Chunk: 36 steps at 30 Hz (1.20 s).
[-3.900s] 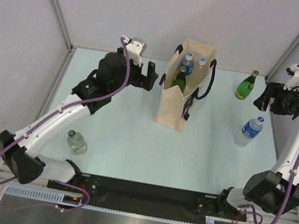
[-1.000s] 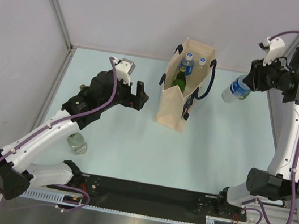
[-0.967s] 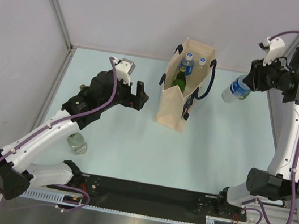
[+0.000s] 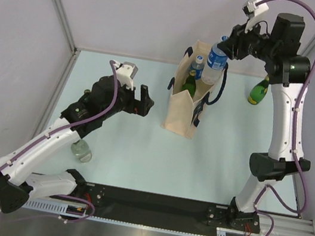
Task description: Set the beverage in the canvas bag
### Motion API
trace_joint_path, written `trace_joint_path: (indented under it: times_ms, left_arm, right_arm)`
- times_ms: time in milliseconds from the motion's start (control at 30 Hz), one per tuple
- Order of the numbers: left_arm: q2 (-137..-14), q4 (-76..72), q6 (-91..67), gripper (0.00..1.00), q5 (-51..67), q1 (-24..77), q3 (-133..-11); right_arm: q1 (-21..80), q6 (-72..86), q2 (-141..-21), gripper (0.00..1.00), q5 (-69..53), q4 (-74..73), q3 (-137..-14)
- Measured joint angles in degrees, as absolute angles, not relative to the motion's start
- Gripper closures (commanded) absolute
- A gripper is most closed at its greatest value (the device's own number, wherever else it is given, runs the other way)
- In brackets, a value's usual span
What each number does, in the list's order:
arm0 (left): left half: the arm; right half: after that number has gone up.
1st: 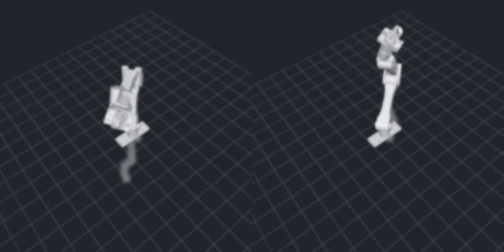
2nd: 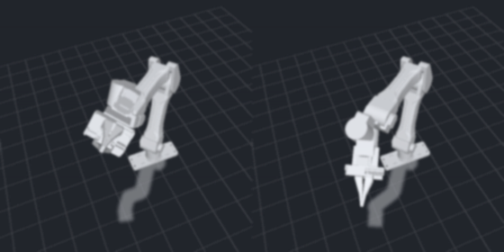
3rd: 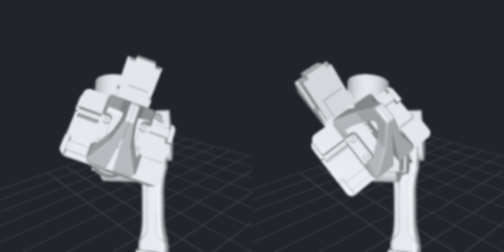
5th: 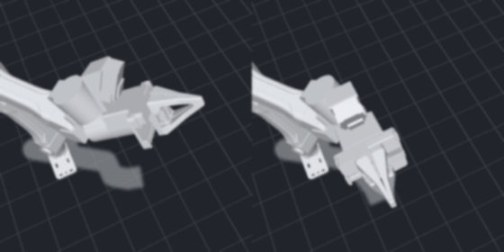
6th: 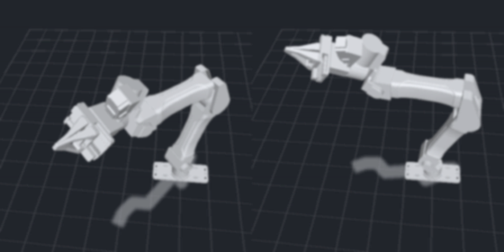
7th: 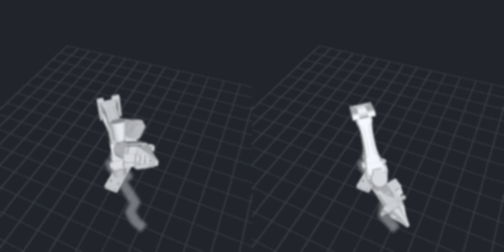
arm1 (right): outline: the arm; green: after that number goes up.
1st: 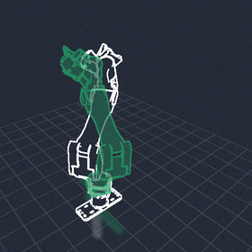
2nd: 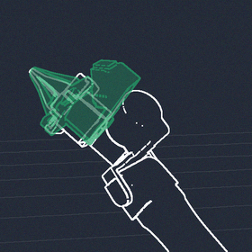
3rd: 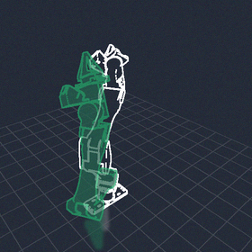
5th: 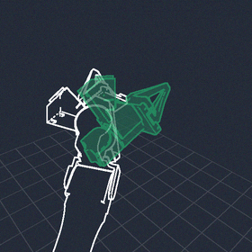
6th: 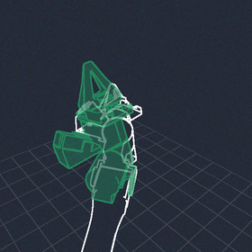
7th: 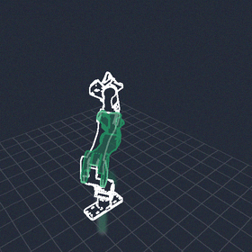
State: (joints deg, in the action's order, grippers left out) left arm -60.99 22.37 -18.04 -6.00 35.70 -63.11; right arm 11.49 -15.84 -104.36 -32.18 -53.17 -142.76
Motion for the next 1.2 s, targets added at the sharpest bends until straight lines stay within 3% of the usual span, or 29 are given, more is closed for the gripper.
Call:
trace_joint_path:
  times_ms: [1133,1200]
  left_arm:
    - [-61.0,23.3,-20.7,0.00,-6.4,35.7,-63.0]
    - [-60.9,23.4,-20.9,0.00,-6.5,35.7,-62.9]
  right_arm:
    - [12.2,-28.5,-123.5,1.00,-25.7,-48.7,-127.3]
    - [12.4,-29.1,-123.5,0.94,-25.7,-48.1,-126.6]
